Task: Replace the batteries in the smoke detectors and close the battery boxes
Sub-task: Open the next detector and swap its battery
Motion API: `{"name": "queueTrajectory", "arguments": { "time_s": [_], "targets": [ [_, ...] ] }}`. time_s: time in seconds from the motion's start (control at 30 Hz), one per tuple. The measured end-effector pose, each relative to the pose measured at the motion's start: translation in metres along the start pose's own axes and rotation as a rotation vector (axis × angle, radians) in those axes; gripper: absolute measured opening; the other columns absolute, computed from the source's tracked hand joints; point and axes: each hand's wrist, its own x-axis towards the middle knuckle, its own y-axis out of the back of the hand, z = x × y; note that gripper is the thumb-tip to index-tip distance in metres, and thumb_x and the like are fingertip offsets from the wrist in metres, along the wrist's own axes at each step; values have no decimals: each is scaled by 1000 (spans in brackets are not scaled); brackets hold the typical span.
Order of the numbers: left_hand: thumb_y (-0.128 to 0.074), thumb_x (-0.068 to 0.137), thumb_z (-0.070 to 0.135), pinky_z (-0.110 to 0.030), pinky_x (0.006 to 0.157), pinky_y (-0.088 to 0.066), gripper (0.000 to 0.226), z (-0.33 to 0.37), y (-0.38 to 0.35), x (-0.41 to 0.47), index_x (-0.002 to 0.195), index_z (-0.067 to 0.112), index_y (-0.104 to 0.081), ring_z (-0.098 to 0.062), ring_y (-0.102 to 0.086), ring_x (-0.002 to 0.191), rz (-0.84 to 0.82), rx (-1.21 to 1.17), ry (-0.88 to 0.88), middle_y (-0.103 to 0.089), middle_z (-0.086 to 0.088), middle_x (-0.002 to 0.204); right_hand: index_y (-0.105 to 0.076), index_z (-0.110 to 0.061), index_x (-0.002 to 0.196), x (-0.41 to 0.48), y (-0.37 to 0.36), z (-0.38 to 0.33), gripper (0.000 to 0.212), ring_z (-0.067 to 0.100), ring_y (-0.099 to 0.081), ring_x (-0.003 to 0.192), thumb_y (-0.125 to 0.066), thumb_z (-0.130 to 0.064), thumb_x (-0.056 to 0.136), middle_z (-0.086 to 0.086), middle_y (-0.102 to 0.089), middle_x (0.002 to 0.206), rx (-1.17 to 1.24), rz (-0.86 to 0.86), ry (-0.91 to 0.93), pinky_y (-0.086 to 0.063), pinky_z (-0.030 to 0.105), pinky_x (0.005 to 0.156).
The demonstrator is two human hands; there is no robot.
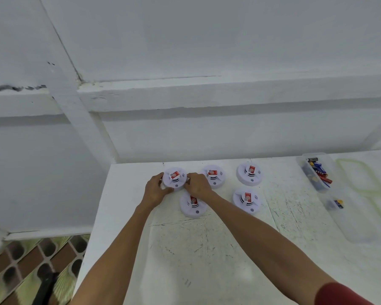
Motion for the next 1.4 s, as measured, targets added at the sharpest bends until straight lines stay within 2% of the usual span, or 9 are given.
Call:
{"name": "queueTrajectory", "arguments": {
  "time_s": [0.1, 0.2, 0.3, 0.4, 0.63, 0.7, 0.83, 1.1, 1.4],
  "targets": [
    [-77, 63, 35, -31, 86, -46, 70, -1, 1, 8, 125, 5, -65, -21, -59, 98, -21, 70, 38, -64, 3, 113, -50, -11, 71, 1, 5, 0, 23, 25, -56, 73, -49, -16, 93, 8, -59, 77, -12, -3, 6, -37, 26, 54],
    [-82, 61, 45, -46, 91, -56, 72, -6, -1, 25, 119, 6, -65, -30, -66, 105, 3, 148, 55, -70, -9, 115, -67, -4, 108, 0, 14, 2, 25, 27, -66, 90, -52, -17, 93, 11, -71, 100, 39, 30, 18, -52, 32, 74],
    [-84, 76, 42, -47, 113, -42, 82, 6, -13, 34, 143, 8, -52, -36, -48, 137, 44, 231, 28, -53, -16, 148, -65, -7, 121, -3, 24, 7, 32, 26, -66, 99, -52, -15, 93, 11, -72, 107, 58, 72, 28, -52, 31, 79],
    [-82, 87, 24, -39, 118, -33, 79, 33, -26, 32, 154, 10, -42, -30, -38, 146, 46, 226, -60, -42, -11, 159, -67, -10, 119, -8, 35, 16, 30, 24, -65, 98, -51, -11, 94, 9, -72, 105, 94, 168, 23, -47, 27, 73],
    [-84, 85, 19, -39, 116, -35, 82, 52, -63, 43, 154, 10, -41, -30, -45, 143, -124, 287, -70, -49, -9, 156, -65, -11, 117, -14, 51, 52, 27, 28, -47, 116, -55, -11, 91, 10, -57, 120, 61, 398, -26, -48, 36, 84],
    [-82, 85, 17, -39, 113, -39, 79, 57, -73, 43, 153, 7, -43, -30, -50, 139, -182, 303, -45, -51, -12, 154, -55, -11, 127, -16, 53, 63, 38, 30, -42, 119, -58, -16, 89, 12, -50, 127, 16, 355, -108, -45, 36, 87],
    [-76, 86, 10, -29, 82, -46, 39, 62, -88, 43, 121, 1, -63, -25, -63, 98, -268, 407, -29, -71, -16, 121, -44, -4, 131, -14, 49, 81, 50, 36, -48, 116, -61, -20, 86, 19, -54, 122, 70, 228, -192, -41, 35, 80],
    [-66, 81, -1, -36, 79, -55, 26, 55, -97, 40, 106, 5, -70, -30, -67, 92, -195, 309, -100, -75, -13, 105, -42, -8, 127, -13, 44, 92, 55, 32, -49, 109, -66, -16, 78, 16, -54, 118, -57, 109, -122, -40, 34, 74],
    [-68, 91, -2, -14, 83, -46, 43, 63, -95, 27, 133, 5, -64, -13, -61, 108, -60, 91, -173, -70, -9, 129, -51, -7, 127, -28, 48, 92, 53, 29, -52, 110, -72, -25, 81, 12, -57, 123, 153, 290, 8, -44, 32, 84]
  ]
}}
